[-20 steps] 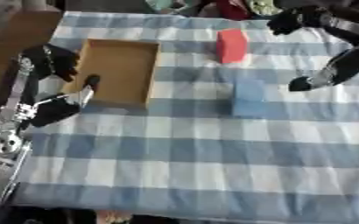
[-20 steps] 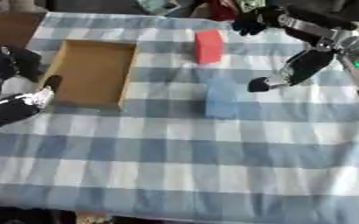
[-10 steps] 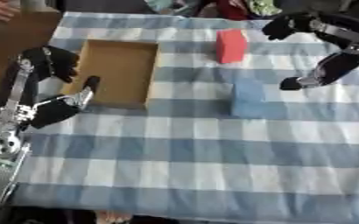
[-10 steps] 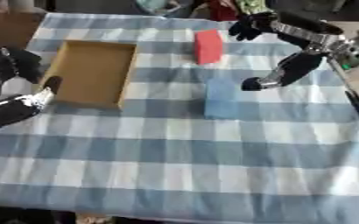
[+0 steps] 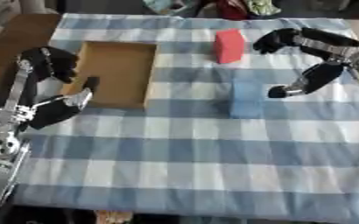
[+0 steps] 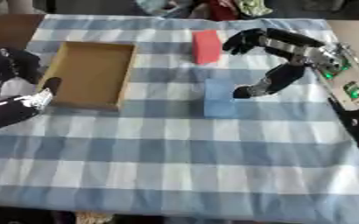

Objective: Pick up objects on the table and place them in the box.

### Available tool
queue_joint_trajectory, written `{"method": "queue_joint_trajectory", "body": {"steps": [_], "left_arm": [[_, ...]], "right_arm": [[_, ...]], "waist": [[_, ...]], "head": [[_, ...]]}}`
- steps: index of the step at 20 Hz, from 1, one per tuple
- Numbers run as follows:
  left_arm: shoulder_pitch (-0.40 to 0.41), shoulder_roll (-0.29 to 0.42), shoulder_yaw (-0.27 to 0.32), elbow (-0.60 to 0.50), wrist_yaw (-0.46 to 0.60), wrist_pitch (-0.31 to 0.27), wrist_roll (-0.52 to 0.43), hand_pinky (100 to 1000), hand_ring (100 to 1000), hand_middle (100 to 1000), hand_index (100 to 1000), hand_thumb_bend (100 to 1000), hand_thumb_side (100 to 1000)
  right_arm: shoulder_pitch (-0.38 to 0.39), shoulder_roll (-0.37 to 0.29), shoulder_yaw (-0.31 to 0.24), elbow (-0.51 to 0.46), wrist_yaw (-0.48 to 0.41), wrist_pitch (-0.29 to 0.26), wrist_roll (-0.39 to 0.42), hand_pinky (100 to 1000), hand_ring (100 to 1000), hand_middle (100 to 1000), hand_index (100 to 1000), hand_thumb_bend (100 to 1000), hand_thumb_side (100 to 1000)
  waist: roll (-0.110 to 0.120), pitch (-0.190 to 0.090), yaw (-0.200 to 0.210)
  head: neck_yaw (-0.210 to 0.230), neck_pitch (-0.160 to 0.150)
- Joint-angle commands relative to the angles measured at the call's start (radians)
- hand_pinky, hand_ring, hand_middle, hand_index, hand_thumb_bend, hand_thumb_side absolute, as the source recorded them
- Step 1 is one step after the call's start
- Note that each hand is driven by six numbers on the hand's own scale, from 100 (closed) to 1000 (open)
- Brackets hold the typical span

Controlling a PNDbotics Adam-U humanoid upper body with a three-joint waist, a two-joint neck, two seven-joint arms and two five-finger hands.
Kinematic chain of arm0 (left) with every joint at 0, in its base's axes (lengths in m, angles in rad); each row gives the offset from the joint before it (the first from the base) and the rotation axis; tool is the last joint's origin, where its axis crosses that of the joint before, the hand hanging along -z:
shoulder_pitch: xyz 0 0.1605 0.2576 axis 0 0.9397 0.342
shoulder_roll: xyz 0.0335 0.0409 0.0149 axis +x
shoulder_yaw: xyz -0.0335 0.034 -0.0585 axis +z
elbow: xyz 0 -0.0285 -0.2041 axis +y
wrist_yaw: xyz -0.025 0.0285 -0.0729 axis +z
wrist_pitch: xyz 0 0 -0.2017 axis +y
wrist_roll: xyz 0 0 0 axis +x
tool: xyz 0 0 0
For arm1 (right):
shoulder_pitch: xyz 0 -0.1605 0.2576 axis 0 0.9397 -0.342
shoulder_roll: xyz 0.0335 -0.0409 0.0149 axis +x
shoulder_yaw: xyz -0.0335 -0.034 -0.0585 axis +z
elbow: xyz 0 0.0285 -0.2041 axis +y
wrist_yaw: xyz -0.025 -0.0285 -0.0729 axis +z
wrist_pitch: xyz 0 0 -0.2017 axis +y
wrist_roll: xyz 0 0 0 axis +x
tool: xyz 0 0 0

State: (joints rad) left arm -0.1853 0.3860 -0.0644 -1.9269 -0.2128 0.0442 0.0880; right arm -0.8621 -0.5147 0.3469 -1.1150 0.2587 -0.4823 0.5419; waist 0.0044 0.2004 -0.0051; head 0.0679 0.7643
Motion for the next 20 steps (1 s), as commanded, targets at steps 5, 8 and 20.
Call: {"method": "queue_joint_trajectory", "body": {"steps": [5, 8, 20], "left_arm": [[-0.006, 0.010, 0.003, -0.010, 0.004, -0.002, -0.005, 503, 530, 511, 631, 436, 100], [-0.006, 0.009, 0.003, -0.008, 0.004, -0.002, -0.005, 503, 530, 511, 631, 435, 100], [-0.005, 0.008, 0.002, -0.008, 0.005, -0.003, -0.007, 504, 531, 511, 631, 433, 100]], "right_arm": [[-0.013, 0.023, -0.019, 0.055, 0.049, -0.021, -0.001, 821, 817, 858, 881, 615, 488], [-0.011, 0.034, -0.020, 0.071, 0.066, -0.029, -0.001, 821, 815, 855, 881, 615, 490], [-0.004, 0.078, -0.025, 0.121, 0.118, -0.047, 0.001, 818, 799, 839, 868, 610, 495]], "waist": [[0.000, -0.020, 0.001], [0.000, -0.020, 0.001], [0.004, -0.019, 0.001]], "head": [[0.000, 0.006], [-0.001, 0.006], [-0.002, 0.006]]}}
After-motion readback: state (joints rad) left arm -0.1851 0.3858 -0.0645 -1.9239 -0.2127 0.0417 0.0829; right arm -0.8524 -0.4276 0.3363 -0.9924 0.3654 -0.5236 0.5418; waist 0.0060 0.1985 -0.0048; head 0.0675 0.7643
